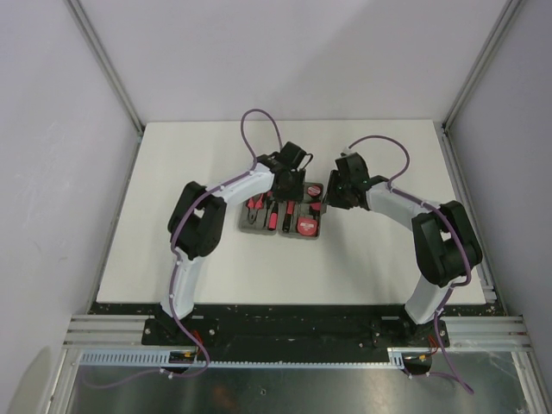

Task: Pack the tool kit

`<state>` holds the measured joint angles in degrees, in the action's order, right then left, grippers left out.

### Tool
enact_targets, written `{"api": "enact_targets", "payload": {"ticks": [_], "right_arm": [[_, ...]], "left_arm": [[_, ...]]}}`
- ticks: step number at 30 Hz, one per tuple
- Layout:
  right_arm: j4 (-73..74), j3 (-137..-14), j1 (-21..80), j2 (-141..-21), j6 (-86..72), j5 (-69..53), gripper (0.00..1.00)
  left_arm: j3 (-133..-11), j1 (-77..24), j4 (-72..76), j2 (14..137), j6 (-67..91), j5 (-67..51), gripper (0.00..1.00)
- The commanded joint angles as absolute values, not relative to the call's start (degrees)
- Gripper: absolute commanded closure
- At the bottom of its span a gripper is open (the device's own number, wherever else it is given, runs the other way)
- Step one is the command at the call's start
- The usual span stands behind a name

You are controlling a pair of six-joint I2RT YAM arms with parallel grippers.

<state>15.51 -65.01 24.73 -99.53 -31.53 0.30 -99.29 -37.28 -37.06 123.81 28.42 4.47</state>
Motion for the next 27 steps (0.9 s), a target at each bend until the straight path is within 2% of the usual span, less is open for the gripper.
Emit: {"api": "enact_targets", "payload": {"ticks": [1, 3, 7, 9, 13, 16, 22, 27], "right_arm": [[13.6, -65.2, 24.3, -96.5, -31.9, 1.3, 0.62], [13.0, -65.2, 24.5, -96.2, -30.9, 0.9, 0.62], [11.4, -65.2, 25.9, -95.8, -28.2, -1.0, 0.62], [10.5, -65.2, 27.0, -95.7, -26.3, -2.8, 0.62], [7.8, -65.3, 30.0, -96.6, -22.2, -7.9, 0.58], [6.3, -65.5, 32.3, -98.2, -21.3, -9.1, 0.58], [4.6, -69.6, 37.1, -103.7, -19.0, -10.4, 0.80], [6.1, -73.3, 37.8, -108.4, -20.5, -10.7, 0.87]], "left_arm": [[-101.3, -37.5, -36.8, 119.3, 27.6, 7.7, 0.39], [-102.0, -37.4, -36.8, 118.9, 27.2, 8.0, 0.43], [-103.2, -37.0, -36.8, 119.2, 26.8, 6.7, 0.63], [-103.4, -36.6, -36.8, 119.4, 26.8, 6.3, 0.68], [-102.8, -35.3, -36.8, 118.2, 27.5, 6.1, 0.66], [-101.5, -33.3, -36.8, 116.4, 28.5, 6.1, 0.65], [-96.1, -29.3, -36.8, 111.6, 30.4, 4.7, 0.66], [-91.3, -27.1, -36.6, 109.9, 30.8, 3.2, 0.68]]}}
